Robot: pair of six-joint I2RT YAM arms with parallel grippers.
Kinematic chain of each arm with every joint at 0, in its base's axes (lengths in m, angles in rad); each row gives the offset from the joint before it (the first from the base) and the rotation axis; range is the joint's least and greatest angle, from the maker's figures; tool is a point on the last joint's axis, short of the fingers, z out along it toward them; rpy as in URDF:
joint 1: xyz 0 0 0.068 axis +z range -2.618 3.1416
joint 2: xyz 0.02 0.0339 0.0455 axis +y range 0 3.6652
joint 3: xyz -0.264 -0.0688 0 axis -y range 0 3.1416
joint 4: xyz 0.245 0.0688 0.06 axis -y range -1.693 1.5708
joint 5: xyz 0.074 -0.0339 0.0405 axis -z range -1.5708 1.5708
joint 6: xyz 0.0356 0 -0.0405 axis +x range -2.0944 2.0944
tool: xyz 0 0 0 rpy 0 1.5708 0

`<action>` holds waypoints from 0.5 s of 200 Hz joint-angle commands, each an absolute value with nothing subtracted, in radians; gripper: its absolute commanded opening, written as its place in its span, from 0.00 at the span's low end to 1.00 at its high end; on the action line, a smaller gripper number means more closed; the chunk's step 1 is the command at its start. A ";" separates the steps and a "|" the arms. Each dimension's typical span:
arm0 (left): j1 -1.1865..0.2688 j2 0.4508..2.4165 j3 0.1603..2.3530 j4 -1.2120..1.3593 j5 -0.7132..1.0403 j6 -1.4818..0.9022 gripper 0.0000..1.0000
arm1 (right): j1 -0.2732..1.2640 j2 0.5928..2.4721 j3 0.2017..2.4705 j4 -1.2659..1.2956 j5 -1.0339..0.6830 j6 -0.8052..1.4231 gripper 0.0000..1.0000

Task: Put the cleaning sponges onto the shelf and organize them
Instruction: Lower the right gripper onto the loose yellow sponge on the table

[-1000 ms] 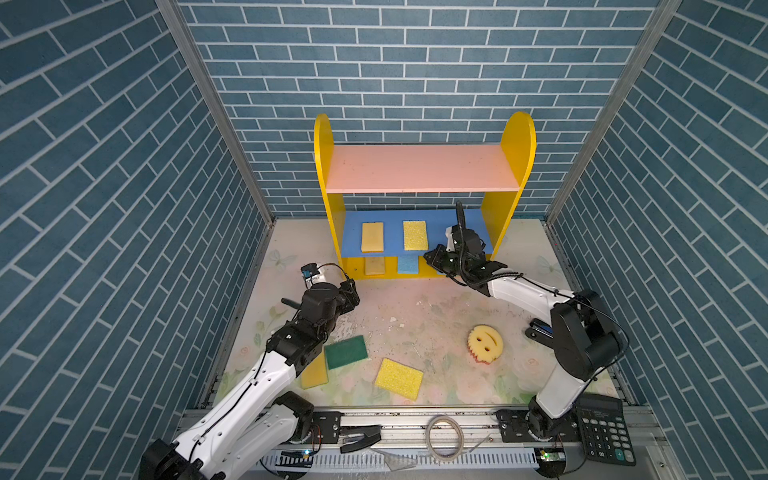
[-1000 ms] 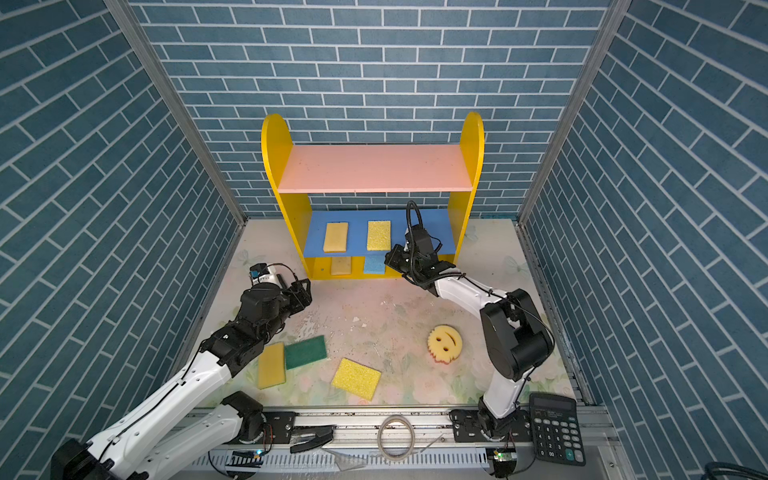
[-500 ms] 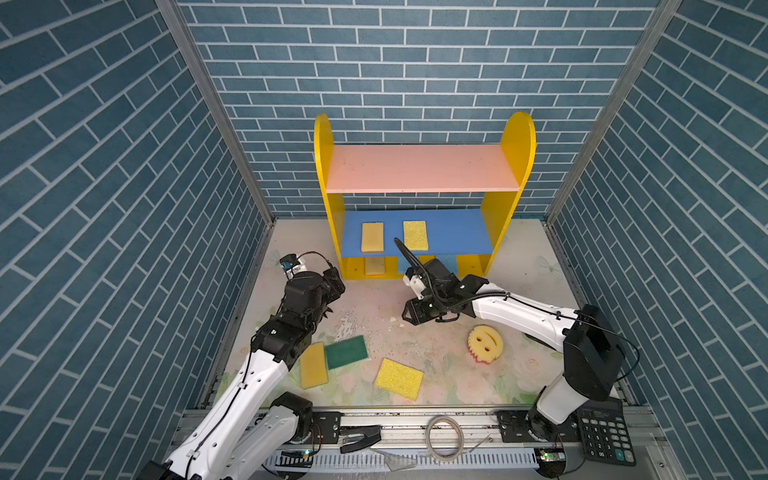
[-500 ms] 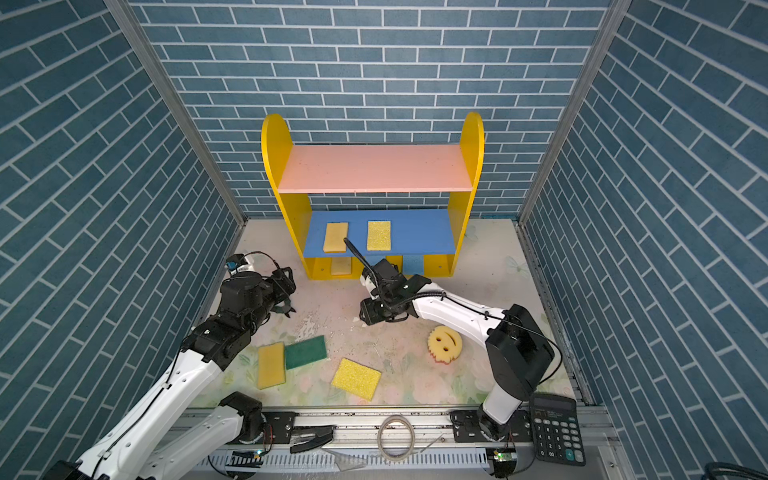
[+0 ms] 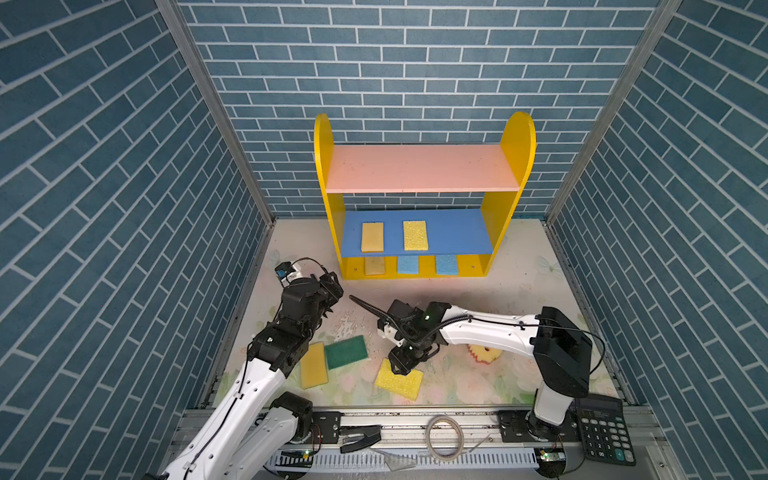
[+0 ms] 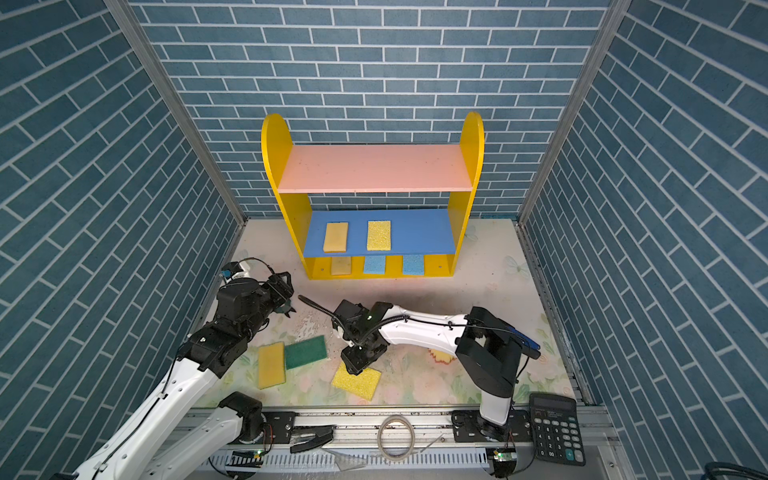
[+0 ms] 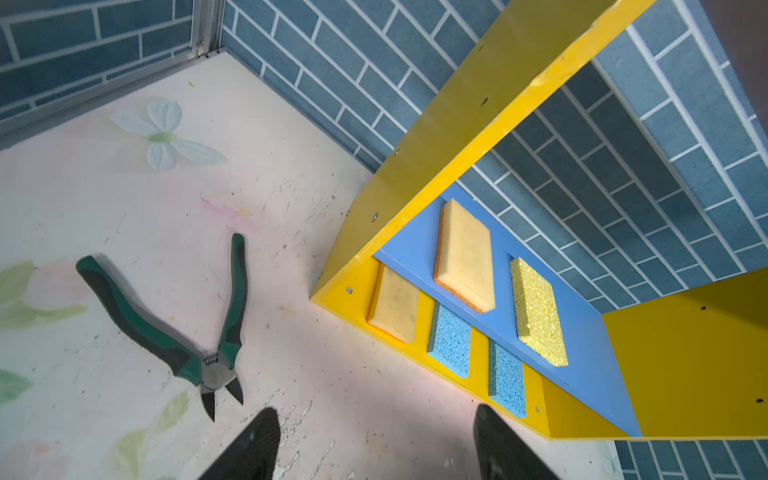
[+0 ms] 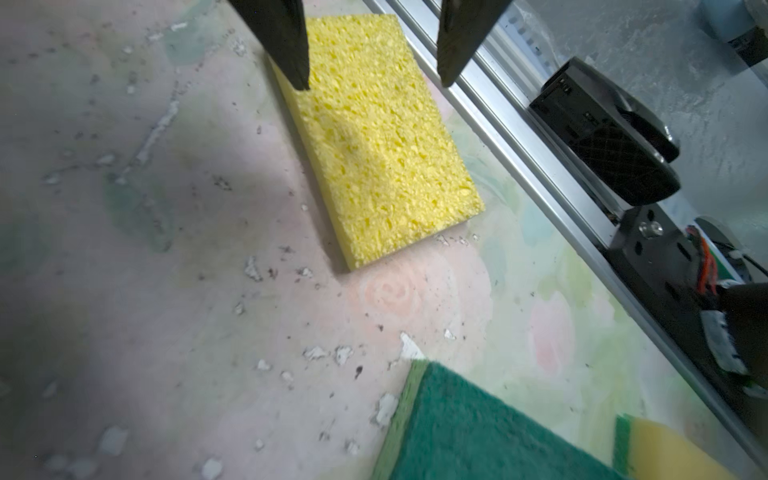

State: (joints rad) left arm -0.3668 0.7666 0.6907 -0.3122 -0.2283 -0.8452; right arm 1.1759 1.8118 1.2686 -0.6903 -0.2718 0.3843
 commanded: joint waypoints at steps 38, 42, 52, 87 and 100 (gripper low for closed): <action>-0.361 0.697 0.633 -0.380 -0.224 -0.884 0.75 | 1.188 1.875 1.281 -0.696 -0.230 0.351 0.53; -0.361 0.696 0.634 -0.383 -0.225 -0.881 0.75 | 1.187 1.879 1.282 -0.696 -0.226 0.352 0.53; -0.361 0.695 0.635 -0.388 -0.229 -0.883 0.75 | 1.188 1.890 1.284 -0.696 -0.221 0.351 0.52; -0.362 0.706 0.631 -0.380 -0.219 -0.891 0.75 | 1.189 1.909 1.281 -0.661 -0.227 0.357 0.40; -0.362 0.714 0.627 -0.376 -0.214 -0.892 0.75 | 1.188 1.919 1.281 -0.652 -0.235 0.359 0.37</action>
